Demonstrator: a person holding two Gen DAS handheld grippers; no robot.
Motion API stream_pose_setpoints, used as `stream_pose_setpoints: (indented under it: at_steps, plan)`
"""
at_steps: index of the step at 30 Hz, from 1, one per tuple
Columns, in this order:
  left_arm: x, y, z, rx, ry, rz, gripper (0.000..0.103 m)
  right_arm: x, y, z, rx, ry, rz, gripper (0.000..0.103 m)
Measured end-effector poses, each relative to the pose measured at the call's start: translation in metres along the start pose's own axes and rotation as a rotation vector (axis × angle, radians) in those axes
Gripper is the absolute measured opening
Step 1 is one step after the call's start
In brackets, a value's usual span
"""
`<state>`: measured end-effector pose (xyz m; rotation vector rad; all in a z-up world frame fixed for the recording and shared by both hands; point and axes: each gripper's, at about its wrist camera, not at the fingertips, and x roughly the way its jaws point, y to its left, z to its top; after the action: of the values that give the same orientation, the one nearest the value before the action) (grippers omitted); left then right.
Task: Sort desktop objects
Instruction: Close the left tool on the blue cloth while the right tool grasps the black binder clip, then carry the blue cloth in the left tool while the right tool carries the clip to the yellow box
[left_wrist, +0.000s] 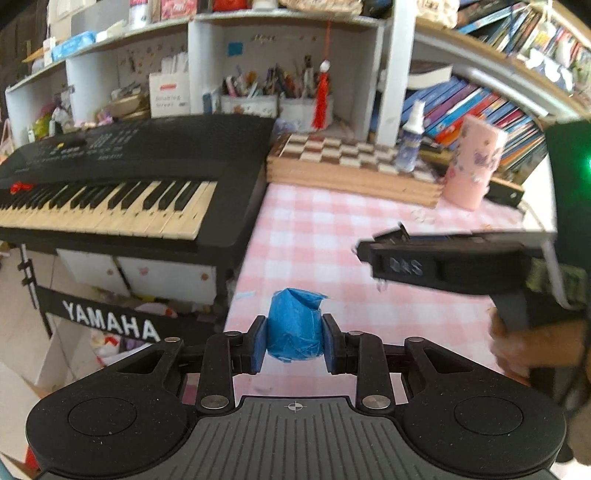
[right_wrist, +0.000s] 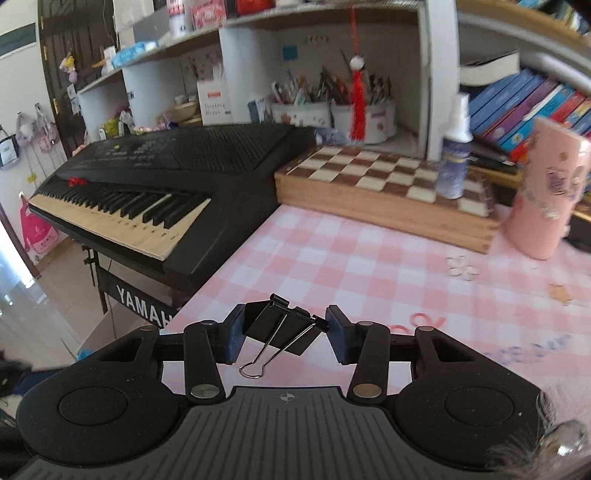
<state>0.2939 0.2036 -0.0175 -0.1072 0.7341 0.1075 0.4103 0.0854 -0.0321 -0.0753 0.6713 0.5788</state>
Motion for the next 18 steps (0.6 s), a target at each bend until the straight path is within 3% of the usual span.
stream_pose_setpoints:
  at_steps: [18]
  plan:
    - [-0.109, -0.014, -0.049, -0.006, -0.087, -0.192, 0.028, -0.17, 0.008, -0.071, 0.135, -0.02, -0.122, 0.043]
